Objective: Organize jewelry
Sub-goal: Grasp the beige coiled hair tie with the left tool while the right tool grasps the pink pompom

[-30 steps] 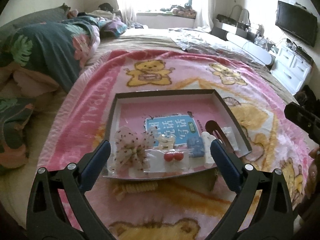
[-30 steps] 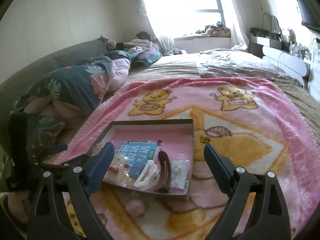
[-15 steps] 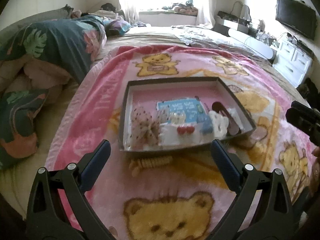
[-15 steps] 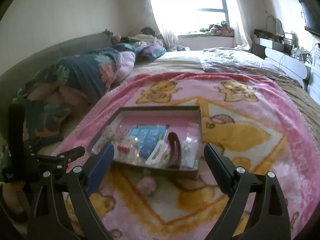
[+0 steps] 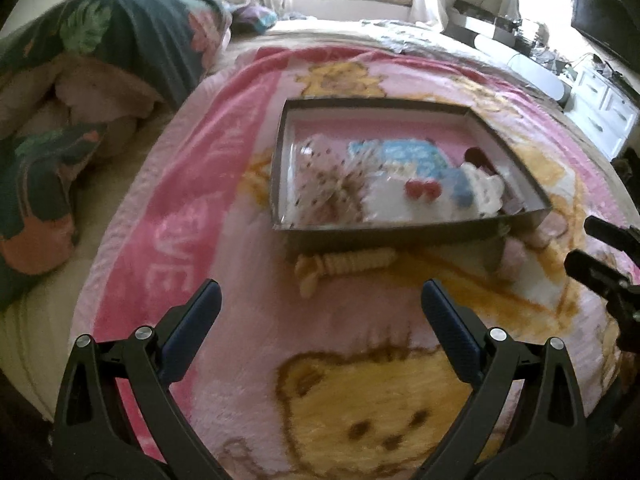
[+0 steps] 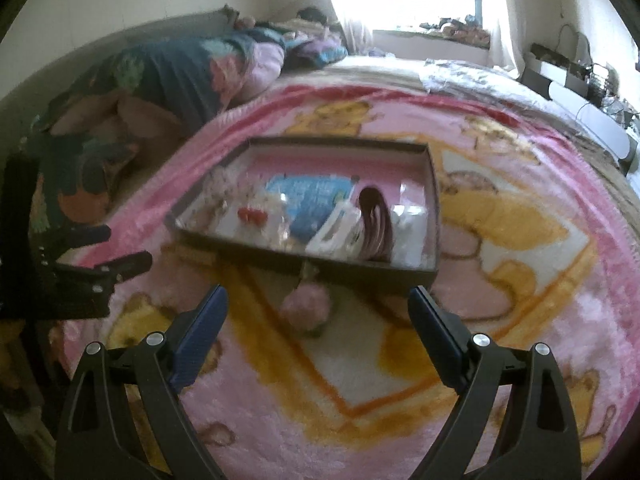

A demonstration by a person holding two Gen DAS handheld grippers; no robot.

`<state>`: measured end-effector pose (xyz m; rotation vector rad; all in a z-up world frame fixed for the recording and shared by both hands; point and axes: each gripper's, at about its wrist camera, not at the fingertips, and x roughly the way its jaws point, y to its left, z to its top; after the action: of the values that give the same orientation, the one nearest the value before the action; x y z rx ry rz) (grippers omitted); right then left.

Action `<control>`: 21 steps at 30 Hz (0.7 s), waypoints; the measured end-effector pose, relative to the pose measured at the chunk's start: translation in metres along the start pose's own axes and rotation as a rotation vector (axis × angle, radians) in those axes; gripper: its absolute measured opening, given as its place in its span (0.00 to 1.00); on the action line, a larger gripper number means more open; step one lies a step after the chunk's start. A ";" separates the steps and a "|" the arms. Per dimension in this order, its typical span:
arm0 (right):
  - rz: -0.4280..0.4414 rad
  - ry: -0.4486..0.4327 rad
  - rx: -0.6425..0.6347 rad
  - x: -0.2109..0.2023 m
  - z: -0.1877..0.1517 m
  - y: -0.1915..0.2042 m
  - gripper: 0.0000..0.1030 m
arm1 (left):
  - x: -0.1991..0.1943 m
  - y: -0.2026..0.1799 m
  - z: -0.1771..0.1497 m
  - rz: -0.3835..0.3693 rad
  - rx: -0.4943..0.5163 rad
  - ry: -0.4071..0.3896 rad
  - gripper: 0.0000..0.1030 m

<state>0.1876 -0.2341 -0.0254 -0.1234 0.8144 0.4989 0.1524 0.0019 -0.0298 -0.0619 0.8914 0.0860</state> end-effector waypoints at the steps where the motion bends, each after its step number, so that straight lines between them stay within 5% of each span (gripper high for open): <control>1: -0.005 0.019 -0.007 0.007 -0.003 0.001 0.86 | 0.004 0.003 -0.002 -0.001 -0.005 0.011 0.91; 10: 0.008 0.095 0.019 0.054 -0.012 0.000 0.74 | 0.037 0.014 -0.009 -0.056 -0.060 0.075 0.91; 13: 0.019 0.117 0.058 0.067 -0.012 -0.005 0.64 | 0.048 0.010 -0.008 -0.079 -0.060 0.088 0.91; 17: 0.037 0.118 0.074 0.074 -0.011 -0.010 0.39 | 0.064 0.003 -0.004 -0.086 -0.069 0.107 0.91; 21: 0.062 0.106 0.094 0.066 -0.011 -0.015 0.37 | 0.073 -0.004 0.004 -0.082 -0.083 0.102 0.91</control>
<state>0.2254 -0.2258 -0.0815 -0.0385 0.9460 0.5151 0.2012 0.0014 -0.0841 -0.1810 0.9855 0.0438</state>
